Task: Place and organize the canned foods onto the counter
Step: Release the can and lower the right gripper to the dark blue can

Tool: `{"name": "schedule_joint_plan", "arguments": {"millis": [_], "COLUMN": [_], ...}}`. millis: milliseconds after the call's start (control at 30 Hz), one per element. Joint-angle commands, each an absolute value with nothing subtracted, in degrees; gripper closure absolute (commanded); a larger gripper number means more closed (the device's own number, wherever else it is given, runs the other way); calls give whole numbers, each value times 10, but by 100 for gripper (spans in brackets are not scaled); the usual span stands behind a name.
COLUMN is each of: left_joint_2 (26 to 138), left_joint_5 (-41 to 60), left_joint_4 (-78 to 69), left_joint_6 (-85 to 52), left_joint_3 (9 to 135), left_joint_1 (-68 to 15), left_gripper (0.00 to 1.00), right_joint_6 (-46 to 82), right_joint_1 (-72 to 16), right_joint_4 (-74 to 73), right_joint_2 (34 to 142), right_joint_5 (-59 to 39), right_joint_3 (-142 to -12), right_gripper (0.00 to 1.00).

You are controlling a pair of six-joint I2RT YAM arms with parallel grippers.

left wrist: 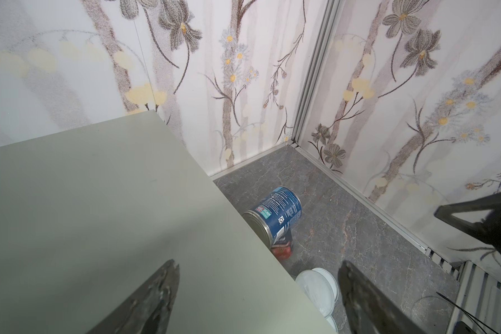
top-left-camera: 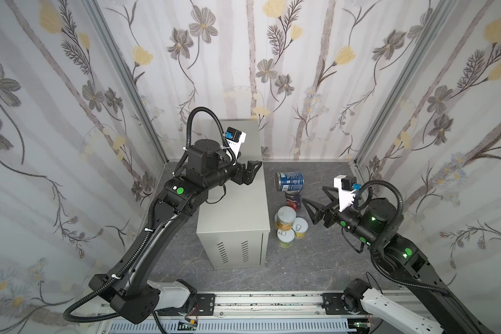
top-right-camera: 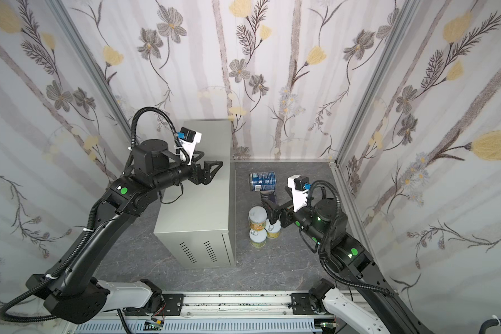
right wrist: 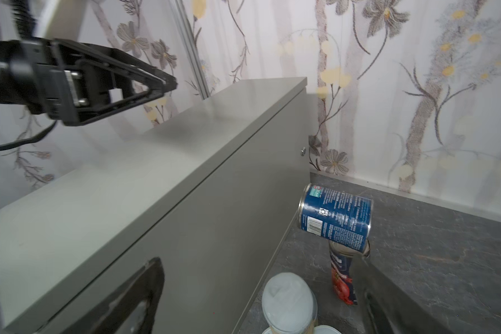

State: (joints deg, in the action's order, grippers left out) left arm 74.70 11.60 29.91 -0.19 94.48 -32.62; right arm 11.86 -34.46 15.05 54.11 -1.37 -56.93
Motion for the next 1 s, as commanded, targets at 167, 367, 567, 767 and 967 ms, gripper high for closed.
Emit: {"name": "schedule_joint_plan", "arguments": {"millis": [167,367,567,767,967], "left_joint_2": [680,650,635,618,597], "left_joint_5": [82,75,80,81,80], "left_joint_4": [284,296,301,306,309], "left_joint_6": [21,24,24,28,31], "left_joint_3": [901,875,866,853,837], "left_joint_1": [-324,-325,-324,-324,-325], "left_gripper": [0,0,0,0,0], "right_joint_6": [166,166,183,191,192], "right_joint_1": [-207,-172,-155,-140,-117], "right_joint_4": [102,90,91,86,83], "right_joint_2": [606,651,710,761,855], "right_joint_5": [-28,-52,-30,-2,19], "right_joint_3": [-560,-559,-564,-563,-588], "right_gripper": [0,0,0,0,0]}}
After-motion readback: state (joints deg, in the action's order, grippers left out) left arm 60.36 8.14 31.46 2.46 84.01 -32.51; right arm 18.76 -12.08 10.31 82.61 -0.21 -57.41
